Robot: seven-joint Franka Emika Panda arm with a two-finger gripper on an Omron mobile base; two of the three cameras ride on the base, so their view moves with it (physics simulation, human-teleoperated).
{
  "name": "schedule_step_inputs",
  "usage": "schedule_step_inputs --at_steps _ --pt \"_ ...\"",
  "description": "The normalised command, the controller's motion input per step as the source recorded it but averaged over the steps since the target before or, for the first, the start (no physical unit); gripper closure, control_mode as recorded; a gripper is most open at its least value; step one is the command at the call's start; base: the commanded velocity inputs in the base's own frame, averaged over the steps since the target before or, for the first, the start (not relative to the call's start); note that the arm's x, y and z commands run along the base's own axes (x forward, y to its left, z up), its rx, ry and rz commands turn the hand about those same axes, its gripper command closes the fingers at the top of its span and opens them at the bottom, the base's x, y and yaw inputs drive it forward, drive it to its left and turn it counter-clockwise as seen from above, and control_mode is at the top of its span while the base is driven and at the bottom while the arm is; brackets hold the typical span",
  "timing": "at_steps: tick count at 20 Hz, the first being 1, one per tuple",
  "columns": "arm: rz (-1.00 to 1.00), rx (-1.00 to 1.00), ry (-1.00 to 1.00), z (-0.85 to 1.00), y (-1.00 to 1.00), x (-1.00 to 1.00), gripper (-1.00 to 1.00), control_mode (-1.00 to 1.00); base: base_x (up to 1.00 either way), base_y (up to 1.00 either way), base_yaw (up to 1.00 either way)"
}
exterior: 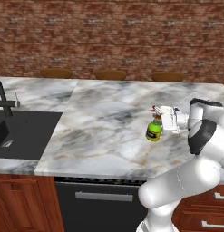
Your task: Move the cutting board and knife to the sink. Then move spray from the cabinet to the counter.
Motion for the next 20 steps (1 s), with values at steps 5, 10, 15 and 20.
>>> schedule_step_inputs --at_steps 5,10,15,20 --pt "0.0 -0.08 -0.06 -0.19 0.22 0.19 1.0 -1.0 0.0 0.0 0.0" --pt "-0.01 -0.1 -0.01 -0.18 0.22 0.14 1.0 -1.0 0.0 0.0 0.0" --pt "-0.04 -0.1 0.0 -0.2 0.16 0.05 1.0 -1.0 0.0 0.0 0.0" --pt "-0.06 -0.02 0.0 -0.22 0.05 0.03 1.0 -1.0 0.0 0.0 0.0"
